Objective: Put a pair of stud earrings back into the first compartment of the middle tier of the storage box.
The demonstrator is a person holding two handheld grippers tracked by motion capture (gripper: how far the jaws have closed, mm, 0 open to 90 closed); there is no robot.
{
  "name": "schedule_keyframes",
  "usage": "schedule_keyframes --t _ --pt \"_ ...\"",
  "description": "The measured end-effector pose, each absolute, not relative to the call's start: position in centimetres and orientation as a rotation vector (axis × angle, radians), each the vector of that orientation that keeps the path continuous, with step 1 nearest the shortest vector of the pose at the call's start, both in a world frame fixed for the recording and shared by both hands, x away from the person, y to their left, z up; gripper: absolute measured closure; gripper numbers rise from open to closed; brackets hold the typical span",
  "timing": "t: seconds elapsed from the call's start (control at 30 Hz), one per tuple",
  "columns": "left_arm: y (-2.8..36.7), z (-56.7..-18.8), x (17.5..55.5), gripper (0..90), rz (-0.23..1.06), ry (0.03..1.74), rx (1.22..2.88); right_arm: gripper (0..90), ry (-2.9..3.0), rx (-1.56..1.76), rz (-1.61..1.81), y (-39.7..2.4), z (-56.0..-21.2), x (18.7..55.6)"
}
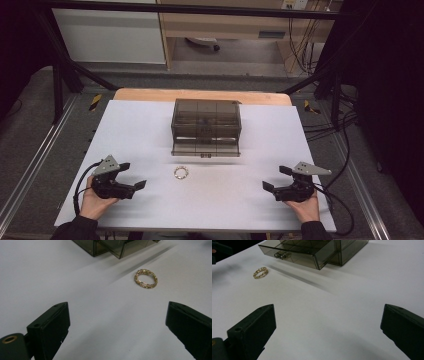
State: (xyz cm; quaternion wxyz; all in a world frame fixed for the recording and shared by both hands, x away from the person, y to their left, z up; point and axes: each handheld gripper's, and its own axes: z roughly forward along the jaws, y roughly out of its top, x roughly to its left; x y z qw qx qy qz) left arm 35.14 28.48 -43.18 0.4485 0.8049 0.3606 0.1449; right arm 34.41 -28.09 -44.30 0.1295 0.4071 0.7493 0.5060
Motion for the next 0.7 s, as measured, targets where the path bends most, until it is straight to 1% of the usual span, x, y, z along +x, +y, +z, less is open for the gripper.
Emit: schedule_keyframes --t 0.2,0.7 --pt "27.2 -42.8 35.2 8.1 0.361 0.879 2.002 0.6 2.184 1.179 1.463 -28.0 -44.3 34.4" --pt "24.2 -42.4 35.8 16.6 0.320 0.884 2.040 0.7 2.188 1.176 1.458 -28.0 -44.4 34.5"
